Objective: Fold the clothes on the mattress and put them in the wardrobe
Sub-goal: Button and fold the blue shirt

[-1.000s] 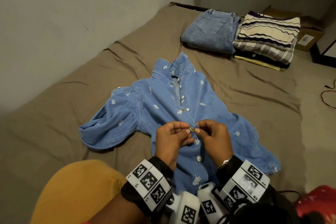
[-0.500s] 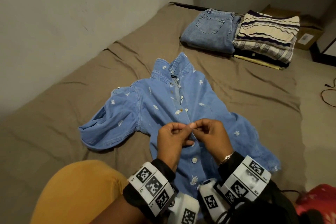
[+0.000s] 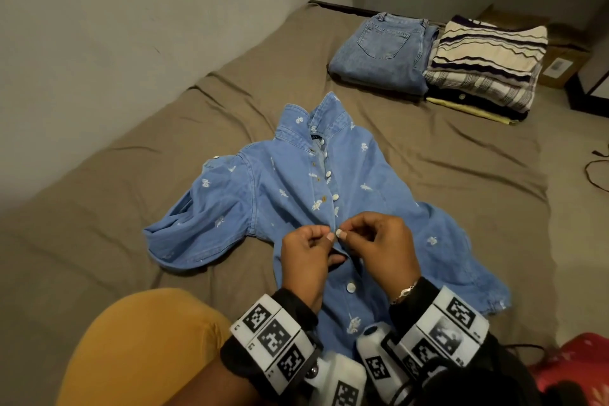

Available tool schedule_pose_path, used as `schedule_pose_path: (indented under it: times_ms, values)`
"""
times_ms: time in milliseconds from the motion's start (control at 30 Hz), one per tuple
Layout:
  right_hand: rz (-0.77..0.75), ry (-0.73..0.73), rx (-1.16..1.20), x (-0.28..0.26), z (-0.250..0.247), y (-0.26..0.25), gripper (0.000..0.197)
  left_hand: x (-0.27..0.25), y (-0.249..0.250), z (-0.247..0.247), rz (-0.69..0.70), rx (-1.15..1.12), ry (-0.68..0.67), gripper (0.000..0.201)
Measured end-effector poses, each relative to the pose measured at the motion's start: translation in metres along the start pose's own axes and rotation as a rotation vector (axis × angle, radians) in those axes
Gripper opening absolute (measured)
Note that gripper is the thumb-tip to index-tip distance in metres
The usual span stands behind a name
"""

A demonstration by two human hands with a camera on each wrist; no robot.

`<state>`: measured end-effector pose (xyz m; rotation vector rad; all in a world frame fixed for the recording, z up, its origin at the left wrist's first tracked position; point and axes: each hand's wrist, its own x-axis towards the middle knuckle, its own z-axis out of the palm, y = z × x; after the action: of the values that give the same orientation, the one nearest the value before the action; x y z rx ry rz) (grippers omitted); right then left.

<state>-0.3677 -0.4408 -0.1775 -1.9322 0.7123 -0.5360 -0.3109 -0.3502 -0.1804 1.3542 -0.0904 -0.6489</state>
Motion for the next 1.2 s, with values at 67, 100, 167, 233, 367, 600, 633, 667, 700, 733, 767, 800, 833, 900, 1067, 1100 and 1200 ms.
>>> schedule_pose_path:
  times_ms: [67, 100, 167, 233, 367, 600, 633, 667, 700, 733, 767, 800, 833, 900, 1067, 1100, 1200]
  values:
    - [-0.018, 0.005, -0.039, 0.000, 0.000, -0.001, 0.013, 0.000, 0.000, 0.000, -0.014, -0.033, -0.005, 0.021]
    - [-0.030, 0.009, -0.056, -0.001, 0.001, 0.000, 0.012, 0.000, 0.000, 0.000, -0.020, -0.044, -0.003, 0.021]
    - [-0.041, 0.015, -0.079, 0.000, 0.001, 0.001, 0.010, 0.000, 0.000, 0.000, -0.024, -0.060, 0.009, 0.019]
    - [-0.051, 0.017, -0.100, 0.000, 0.001, 0.001, 0.010, 0.000, 0.000, 0.000, -0.024, -0.068, 0.017, 0.017]
    - [-0.077, 0.017, -0.106, 0.000, 0.000, -0.002, 0.009, 0.001, -0.001, -0.002, -0.010, -0.068, 0.026, 0.015]
    - [-0.200, -0.098, -0.076, 0.008, -0.011, -0.003, 0.024, 0.001, 0.002, -0.005, 0.155, 0.064, 0.010, 0.018]
    - [-0.255, -0.143, -0.079, 0.012, -0.014, -0.003, 0.025, 0.002, 0.004, -0.005, 0.183, 0.083, -0.009, 0.017]
    - [-0.327, -0.195, -0.106, 0.016, -0.019, -0.003, 0.024, 0.002, 0.006, -0.006, 0.207, 0.100, -0.028, 0.017]
    - [-0.406, -0.246, -0.144, 0.021, -0.023, -0.003, 0.025, 0.003, 0.008, -0.006, 0.229, 0.118, -0.043, 0.018]
    - [-0.490, -0.291, -0.182, 0.027, -0.026, -0.004, 0.027, 0.004, 0.009, -0.007, 0.244, 0.137, -0.055, 0.019]
    - [-0.568, -0.318, -0.225, 0.032, -0.029, -0.005, 0.028, 0.004, 0.010, -0.007, 0.252, 0.156, -0.064, 0.020]
    - [-0.641, -0.332, -0.267, 0.037, -0.031, -0.006, 0.030, 0.004, 0.011, -0.008, 0.257, 0.171, -0.072, 0.020]
    - [-0.709, -0.331, -0.301, 0.041, -0.032, -0.007, 0.037, 0.005, 0.012, -0.008, 0.261, 0.179, -0.082, 0.021]
    - [-0.834, -0.313, -0.341, 0.049, -0.033, -0.006, 0.051, 0.005, 0.011, -0.009, 0.271, 0.188, -0.103, 0.023]
    - [-0.744, -0.367, -0.305, 0.053, -0.024, -0.001, 0.031, 0.006, 0.010, -0.011, 0.320, 0.201, -0.022, 0.026]
    - [-0.734, -0.374, -0.293, 0.053, -0.022, 0.000, 0.032, 0.006, 0.010, -0.011, 0.335, 0.223, -0.011, 0.027]
    - [-0.782, -0.370, -0.284, 0.054, -0.020, 0.005, 0.035, 0.003, 0.009, -0.011, 0.350, 0.294, 0.003, 0.027]
